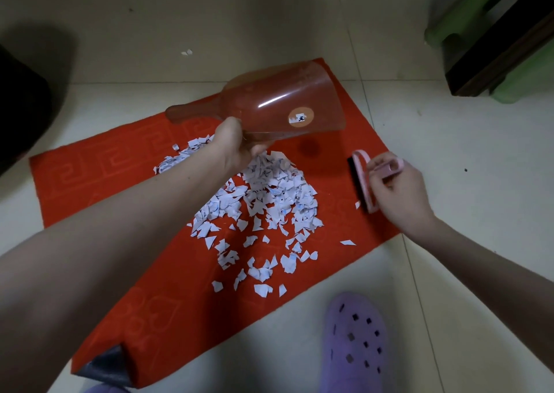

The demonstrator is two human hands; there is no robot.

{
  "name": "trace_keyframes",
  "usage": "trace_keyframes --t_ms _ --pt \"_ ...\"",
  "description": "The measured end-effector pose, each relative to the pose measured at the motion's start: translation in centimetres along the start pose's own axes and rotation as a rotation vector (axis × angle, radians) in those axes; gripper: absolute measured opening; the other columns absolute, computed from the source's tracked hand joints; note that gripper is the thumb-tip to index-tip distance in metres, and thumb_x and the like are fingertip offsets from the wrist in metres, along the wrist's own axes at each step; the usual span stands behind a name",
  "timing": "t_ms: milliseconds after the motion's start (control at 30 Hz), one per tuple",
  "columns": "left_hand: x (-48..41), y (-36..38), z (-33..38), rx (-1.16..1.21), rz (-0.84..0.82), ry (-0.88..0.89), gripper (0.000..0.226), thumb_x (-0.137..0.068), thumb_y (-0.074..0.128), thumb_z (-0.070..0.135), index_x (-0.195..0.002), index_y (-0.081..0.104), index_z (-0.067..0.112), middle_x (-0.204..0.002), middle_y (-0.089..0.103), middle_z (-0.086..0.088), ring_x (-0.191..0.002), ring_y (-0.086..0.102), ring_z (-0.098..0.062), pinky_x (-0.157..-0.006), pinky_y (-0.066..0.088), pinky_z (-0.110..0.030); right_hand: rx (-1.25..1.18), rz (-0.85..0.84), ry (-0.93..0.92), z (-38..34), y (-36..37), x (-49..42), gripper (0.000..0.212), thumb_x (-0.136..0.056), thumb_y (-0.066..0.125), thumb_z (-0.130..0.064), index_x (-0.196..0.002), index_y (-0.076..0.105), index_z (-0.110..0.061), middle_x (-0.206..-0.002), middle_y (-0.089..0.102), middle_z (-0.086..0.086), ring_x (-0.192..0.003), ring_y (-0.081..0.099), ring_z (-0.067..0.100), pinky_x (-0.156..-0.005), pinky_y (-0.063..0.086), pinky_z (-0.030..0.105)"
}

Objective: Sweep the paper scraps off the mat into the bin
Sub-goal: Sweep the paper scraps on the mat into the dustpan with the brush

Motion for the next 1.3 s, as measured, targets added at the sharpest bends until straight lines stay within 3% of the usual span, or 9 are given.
trace_keyframes --t_ms 200,300,367,600,700,800,967,1100,1300 --pt "0.1 -0.4 0.0 -0.003 0.014 -0.008 0.03 -0.1 0.025 0.01 -0.103 0.055 0.003 -0.091 0.067 -0.016 -0.081 0.067 -0.028 -0.057 0.06 -0.034 0.206 -0.124 -0.045 1.2 2.4 3.4 0.013 -0.093 0.052 -0.019 -0.083 0.056 -0.026 -0.079 0.053 -0.002 -0.066 0.055 0.023 -0.059 0.04 0.03" --pt "0.0 -0.1 -0.2 0.022 0.014 -0.004 0.031 -0.099 0.027 0.007 -0.091 0.057 0.003 -0.071 0.071 -0.013 -0.076 0.067 -0.026 -0.06 0.059 -0.037 -0.053 -0.188 -0.081 -1.0 3.6 4.7 0.016 -0.091 0.054 -0.008 -0.085 0.061 -0.021 -0.078 0.06 -0.009 -0.066 0.057 0.009 -0.06 0.041 0.024" --pt "0.1 0.1 -0.2 0.031 0.013 -0.001 0.032 -0.099 0.028 0.007 -0.088 0.057 0.003 -0.073 0.07 -0.014 -0.075 0.067 -0.026 -0.06 0.059 -0.036 -0.257 -0.186 -0.044 -2.1 3.2 4.3 0.025 -0.089 0.055 0.0 -0.083 0.06 -0.024 -0.076 0.064 -0.016 -0.063 0.059 0.001 -0.057 0.044 0.019" --pt "0.0 0.0 -0.1 0.015 -0.002 -0.001 0.031 -0.099 0.027 0.008 -0.093 0.057 0.004 -0.092 0.067 -0.015 -0.082 0.067 -0.027 -0.066 0.059 -0.04 -0.072 0.008 0.035 1.1 -0.5 1.6 0.01 -0.082 0.049 -0.027 -0.082 0.058 -0.025 -0.078 0.065 0.002 -0.068 0.062 0.023 -0.066 0.052 0.045" --pt "-0.1 -0.2 -0.1 0.029 0.005 -0.004 0.03 -0.1 0.027 0.009 -0.094 0.056 0.004 -0.093 0.067 -0.015 -0.082 0.068 -0.027 -0.07 0.059 -0.041 0.094 -0.046 0.076 2.3 0.1 2.3 0.019 -0.091 0.053 -0.03 -0.076 0.056 -0.02 -0.073 0.061 0.002 -0.067 0.059 0.023 -0.061 0.046 0.034" --pt "-0.2 -0.3 -0.2 0.015 0.011 -0.003 0.03 -0.1 0.027 0.009 -0.093 0.056 0.005 -0.094 0.067 -0.015 -0.084 0.068 -0.027 -0.078 0.059 -0.04 0.125 -0.149 -0.018 1.3 2.6 4.7 0.014 -0.089 0.053 -0.016 -0.077 0.053 -0.022 -0.079 0.051 -0.002 -0.067 0.056 0.022 -0.063 0.041 0.03" --pt "-0.4 -0.2 -0.3 0.015 0.015 -0.013 0.029 -0.101 0.028 0.011 -0.098 0.056 0.004 -0.097 0.068 -0.015 -0.083 0.069 -0.028 -0.07 0.059 -0.04 -0.256 -0.216 -0.074 -2.2 4.3 6.2 0.024 -0.087 0.056 0.0 -0.081 0.057 -0.024 -0.081 0.055 0.0 -0.065 0.055 0.004 -0.059 0.041 0.011" --pt "-0.2 -0.3 -0.5 0.003 0.017 -0.016 0.029 -0.1 0.028 0.01 -0.098 0.056 0.004 -0.095 0.068 -0.015 -0.083 0.069 -0.028 -0.067 0.059 -0.039 -0.407 -0.088 -0.052 -2.7 2.3 3.5 0.016 -0.086 0.054 -0.015 -0.08 0.057 -0.03 -0.079 0.061 0.001 -0.07 0.062 0.02 -0.059 0.052 0.035" --pt "-0.3 -0.7 -0.1 0.011 0.034 -0.015 0.028 -0.1 0.029 0.01 -0.095 0.056 0.004 -0.095 0.069 -0.015 -0.086 0.07 -0.028 -0.079 0.059 -0.041 -0.13 -0.067 -0.038 -0.1 1.8 1.3 0.012 -0.081 0.051 -0.017 -0.085 0.059 -0.024 -0.087 0.064 0.004 -0.077 0.061 0.021 -0.068 0.047 0.034"
Point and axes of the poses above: each hand's wrist, its own x-axis away from the middle knuckle, its own y-axis out of the palm, z = x × y, the point moved 9 cm from there along -x, towards the middle knuckle
